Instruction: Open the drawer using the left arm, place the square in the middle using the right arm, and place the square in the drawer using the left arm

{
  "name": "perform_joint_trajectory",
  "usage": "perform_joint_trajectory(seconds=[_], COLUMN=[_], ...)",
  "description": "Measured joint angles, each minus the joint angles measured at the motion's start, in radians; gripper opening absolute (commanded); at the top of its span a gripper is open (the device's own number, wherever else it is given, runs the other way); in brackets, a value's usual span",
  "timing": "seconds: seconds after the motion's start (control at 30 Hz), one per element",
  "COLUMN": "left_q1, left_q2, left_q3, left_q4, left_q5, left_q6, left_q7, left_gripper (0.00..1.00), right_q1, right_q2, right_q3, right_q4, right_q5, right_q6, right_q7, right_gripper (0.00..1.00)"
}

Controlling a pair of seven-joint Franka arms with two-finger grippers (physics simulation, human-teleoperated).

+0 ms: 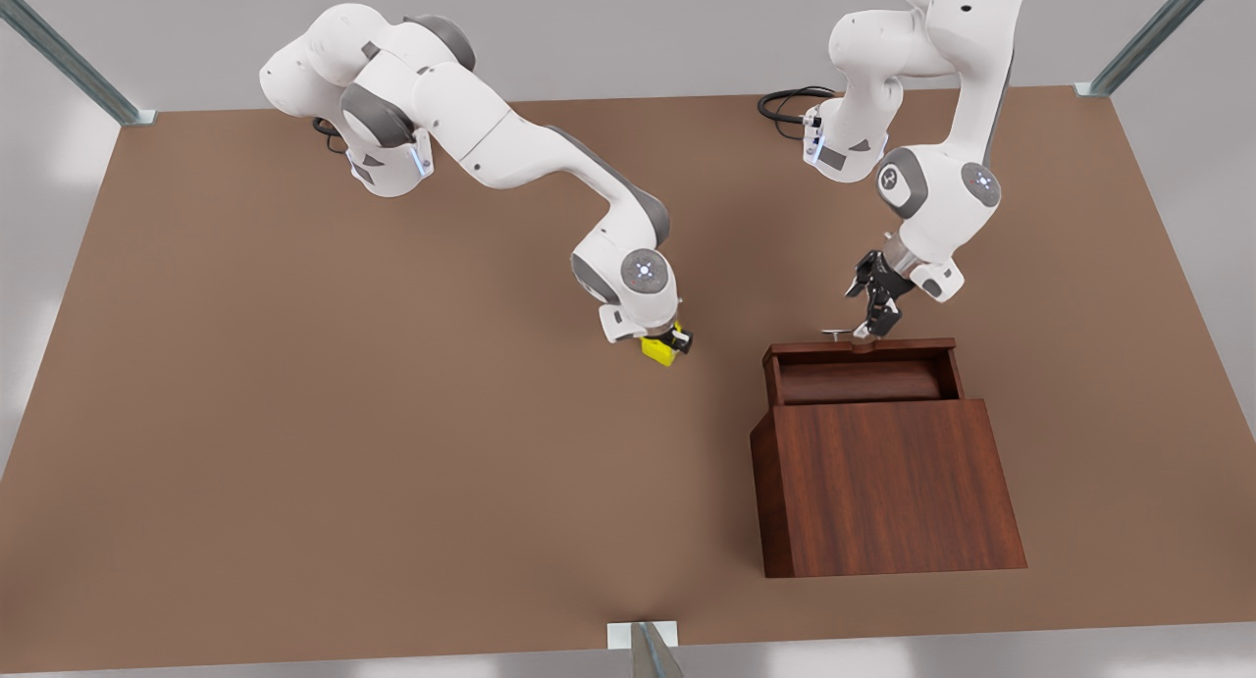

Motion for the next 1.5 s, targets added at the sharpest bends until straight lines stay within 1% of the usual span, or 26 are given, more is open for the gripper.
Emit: perform_joint_trajectory(seconds=[0.1,0.17,0.23,0.27,0.33,0.4,0.43,0.47,0.5,0.53,0.57,0.6,0.67,0.73,0.77,0.83,0.87,0.97,1.07,1.13,1.5], left_q1=[-0.002,0.000,0.002,-0.001,-0.005,-0.013,-0.038,-0.099,-0.136,-0.173,-0.233,-0.294,-0.376,-0.404,-0.432,-0.462,-0.471,-0.509,-0.522,-0.526,-0.544], left_q2=[-0.067,-0.128,-0.123,-0.098,0.049,0.218,0.264,0.319,0.374,0.432,0.462,0.486,0.539,0.569,0.598,0.611,0.612,0.612,0.620,0.630,0.752], left_q3=[0.004,0.010,0.054,0.057,0.057,0.054,0.029,-0.014,-0.045,-0.066,-0.067,-0.067,-0.069,-0.068,-0.068,-0.067,-0.067,-0.063,-0.063,-0.063,-0.057], left_q4=[-0.003,0.039,0.220,0.298,0.576,0.853,0.910,0.982,1.039,1.096,1.112,1.113,1.115,1.105,1.101,1.028,0.999,0.886,0.845,0.806,0.803], left_q5=[0.000,0.009,0.069,0.120,0.220,0.313,0.359,0.395,0.422,0.443,0.462,0.486,0.536,0.570,0.591,0.626,0.638,0.680,0.731,0.750,0.776], left_q6=[-0.097,-0.184,-0.374,-0.439,-0.729,-0.931,-0.945,-0.946,-0.945,-0.942,-0.933,-0.924,-0.858,-0.781,-0.735,-0.639,-0.609,-0.471,-0.419,-0.376,-0.318], left_q7=[-0.001,-0.002,0.011,0.070,0.287,0.513,0.597,0.719,0.762,0.782,0.837,0.893,0.929,0.970,0.972,0.963,0.955,0.952,0.947,0.945,0.905], left_gripper=[1.00,1.00,1.00,1.00,1.00,1.00,1.00,1.00,1.00,1.00,1.00,1.00,1.00,1.00,1.00,1.00,1.00,1.00,1.00,1.00,1.00], right_q1=[-0.011,-0.046,-0.192,-0.248,-0.400,-0.526,-0.590,-0.605,-0.678,-0.683,-0.694,-0.692,-0.745,-0.725,-0.712,-0.744,-0.766,-0.720,-0.772,-0.745,-0.754], right_q2=[-0.033,-0.133,-0.386,-0.472,-0.545,-0.594,-0.625,-0.656,-0.664,-0.667,-0.662,-0.672,-0.726,-0.732,-0.738,-0.737,-0.736,-0.741,-0.737,-0.734,-0.724], right_q3=[-0.003,-0.006,-0.002,-0.004,-0.006,-0.009,-0.036,-0.114,-0.125,-0.186,-0.215,-0.222,-0.220,-0.221,-0.222,-0.233,-0.231,-0.229,-0.233,-0.234,-0.235], right_q4=[0.000,-0.021,-0.187,-0.221,-0.223,-0.238,-0.228,-0.218,-0.188,-0.177,-0.131,-0.115,-0.129,-0.118,-0.113,-0.081,-0.080,-0.063,-0.045,-0.044,-0.041], right_q5=[0.000,0.001,0.019,0.018,0.005,0.002,0.001,0.000,-0.001,-0.007,-0.035,-0.090,-0.072,-0.072,-0.084,-0.072,-0.080,-0.095,-0.093,-0.092,-0.081], right_q6=[-0.004,-0.066,-0.095,-0.158,-0.356,-0.452,-0.568,-0.693,-0.716,-0.709,-0.718,-0.717,-0.712,-0.713,-0.678,-0.706,-0.707,-0.712,-0.747,-0.740,-0.738], right_q7=[-0.004,-0.043,-0.284,-0.345,-0.531,-0.840,-1.066,-1.181,-1.291,-1.405,-1.517,-1.566,-1.570,-1.564,-1.574,-1.566,-1.565,-1.567,-1.568,-1.567,-1.566], right_gripper=[1.00,1.00,1.00,1.00,1.00,1.00,1.00,1.00,1.00,1.00,1.00,1.00,1.00,1.00,1.00,1.00,1.00,1.00,1.00,1.00,1.00])
